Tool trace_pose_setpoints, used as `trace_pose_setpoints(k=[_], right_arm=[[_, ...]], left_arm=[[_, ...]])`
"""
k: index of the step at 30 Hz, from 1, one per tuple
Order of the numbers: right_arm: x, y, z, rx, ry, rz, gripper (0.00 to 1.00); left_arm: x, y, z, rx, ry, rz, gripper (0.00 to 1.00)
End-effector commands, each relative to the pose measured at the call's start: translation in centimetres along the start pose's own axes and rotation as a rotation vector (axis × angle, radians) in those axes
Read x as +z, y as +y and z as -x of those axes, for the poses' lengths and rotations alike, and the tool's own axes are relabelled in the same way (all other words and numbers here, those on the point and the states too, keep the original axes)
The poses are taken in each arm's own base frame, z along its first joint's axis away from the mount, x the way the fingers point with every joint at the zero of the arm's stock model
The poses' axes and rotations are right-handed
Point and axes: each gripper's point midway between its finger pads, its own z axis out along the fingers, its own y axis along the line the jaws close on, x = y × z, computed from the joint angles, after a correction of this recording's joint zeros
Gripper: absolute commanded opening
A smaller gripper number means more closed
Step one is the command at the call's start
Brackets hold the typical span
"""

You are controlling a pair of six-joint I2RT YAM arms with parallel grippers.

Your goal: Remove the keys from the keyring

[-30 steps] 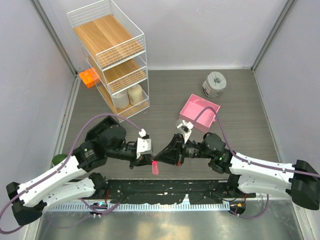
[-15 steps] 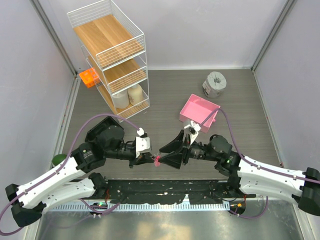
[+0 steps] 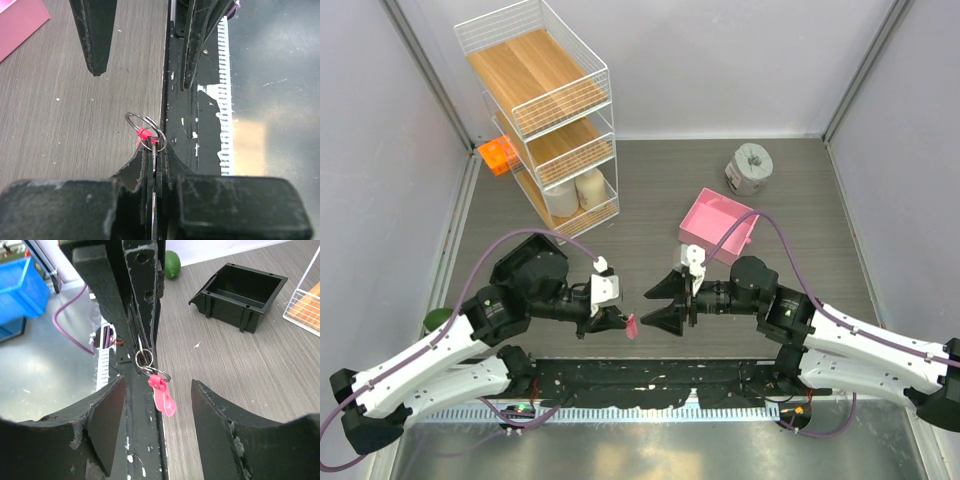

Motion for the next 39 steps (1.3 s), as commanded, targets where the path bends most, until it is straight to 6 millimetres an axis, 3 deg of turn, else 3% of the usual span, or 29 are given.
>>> trace_pose_setpoints(k=[1, 10, 11, 18, 28, 37, 39], right_arm=[[-0.1, 0.5, 0.5, -0.203, 0.03, 0.067, 0.6], [0.7, 1.7, 0.5, -0.414, 0.032, 0.188, 0.61], [0.8, 1.5, -0.3, -0.406, 0.066, 0.191, 0.61], [1.4, 1.9, 0.0, -0.442, 0.067, 0.225, 0.57], [1.7, 2.8, 0.3, -0.429, 0.064, 0.276, 0.39], [1.9, 3.1, -0.4, -0.427, 0.079, 0.289, 0.41], [2.0, 3.1, -0.3, -0.427, 0.079, 0.291, 0.36]], left_arm=[[-0.8, -0.7, 2.3, 0.02, -0.056, -0.024, 0.0], [-0.8, -1.5, 2.3, 0.014, -0.049, -0.072, 0.0], [-0.8, -1.6, 2.2, 0.012, -0.047, -0.077, 0.0], [-0.8, -1.9, 2.3, 0.012, -0.041, -0.103, 0.0], [-0.3, -2.1, 1.9, -0.013, -0.017, -0.133, 0.0], [-0.3, -2.2, 2.0, -0.01, -0.021, -0.135, 0.0], [-0.3, -2.2, 2.0, -0.011, -0.019, -0.134, 0.0]])
